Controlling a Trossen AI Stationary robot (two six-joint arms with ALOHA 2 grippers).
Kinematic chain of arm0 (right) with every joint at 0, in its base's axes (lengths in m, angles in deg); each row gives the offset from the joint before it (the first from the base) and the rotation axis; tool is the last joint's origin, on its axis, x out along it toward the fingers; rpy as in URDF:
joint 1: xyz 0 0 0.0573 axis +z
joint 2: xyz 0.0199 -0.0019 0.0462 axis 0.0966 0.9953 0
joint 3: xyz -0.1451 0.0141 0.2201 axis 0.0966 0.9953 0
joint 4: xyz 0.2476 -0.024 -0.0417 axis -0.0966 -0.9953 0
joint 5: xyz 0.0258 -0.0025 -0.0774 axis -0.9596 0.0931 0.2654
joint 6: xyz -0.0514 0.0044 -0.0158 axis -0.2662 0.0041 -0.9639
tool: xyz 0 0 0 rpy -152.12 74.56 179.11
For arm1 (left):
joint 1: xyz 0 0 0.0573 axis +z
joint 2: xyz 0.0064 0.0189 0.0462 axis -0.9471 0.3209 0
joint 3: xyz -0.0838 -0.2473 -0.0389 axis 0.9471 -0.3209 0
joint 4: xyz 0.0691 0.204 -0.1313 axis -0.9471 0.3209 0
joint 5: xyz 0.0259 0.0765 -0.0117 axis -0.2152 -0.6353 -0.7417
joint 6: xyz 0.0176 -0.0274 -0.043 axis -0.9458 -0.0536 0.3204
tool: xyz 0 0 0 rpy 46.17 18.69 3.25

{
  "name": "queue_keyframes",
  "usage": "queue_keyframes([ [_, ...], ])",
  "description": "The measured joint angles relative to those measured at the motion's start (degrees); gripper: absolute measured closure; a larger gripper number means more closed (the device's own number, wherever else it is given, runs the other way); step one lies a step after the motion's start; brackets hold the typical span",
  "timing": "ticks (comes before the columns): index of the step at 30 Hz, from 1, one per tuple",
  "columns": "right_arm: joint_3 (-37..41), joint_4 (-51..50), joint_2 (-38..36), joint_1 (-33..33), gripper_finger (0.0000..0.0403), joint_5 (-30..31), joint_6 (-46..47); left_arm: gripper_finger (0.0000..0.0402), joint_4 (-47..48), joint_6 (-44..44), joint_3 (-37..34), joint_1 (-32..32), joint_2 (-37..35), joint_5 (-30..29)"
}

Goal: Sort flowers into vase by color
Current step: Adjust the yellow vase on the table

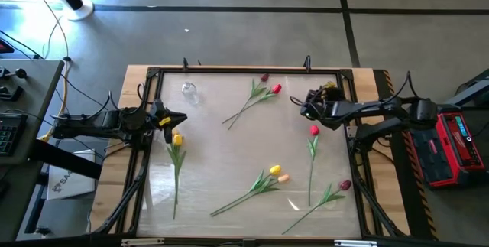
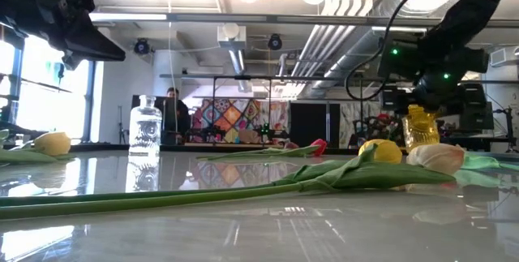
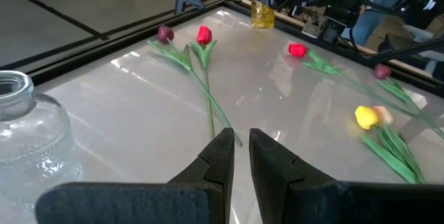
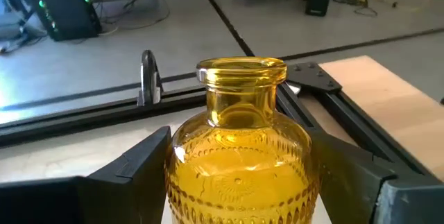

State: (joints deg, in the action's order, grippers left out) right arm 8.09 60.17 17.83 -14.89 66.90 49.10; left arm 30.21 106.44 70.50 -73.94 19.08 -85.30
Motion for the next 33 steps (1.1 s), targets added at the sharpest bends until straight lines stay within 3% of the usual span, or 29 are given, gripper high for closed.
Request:
queue_keyframes([
  [7, 0.35, 2.37, 1.89, 2.85, 0.0133, 4.06, -6.55, 0.0367, 0.13, -0.54, 0.00, -0.01, 0.00, 0.01],
  [16, 3.87, 6.45, 10.69, 7.82, 0.0133, 11.38, 7.05, 0.0367, 0.08, -1.05, 0.00, -0.02, 0.02, 0.81],
  [25, 3.81, 8.55, 16.58, 10.54, 0.0131, 14.88, 8.10, 0.0367, -0.02, -1.97, 0.00, -0.02, 0.02, 0.79],
  [33, 3.76, 8.67, 17.57, 11.87, 0.0118, 14.39, 11.45, 0.0367, -0.09, -1.21, 0.00, -0.02, 0.02, 1.06],
])
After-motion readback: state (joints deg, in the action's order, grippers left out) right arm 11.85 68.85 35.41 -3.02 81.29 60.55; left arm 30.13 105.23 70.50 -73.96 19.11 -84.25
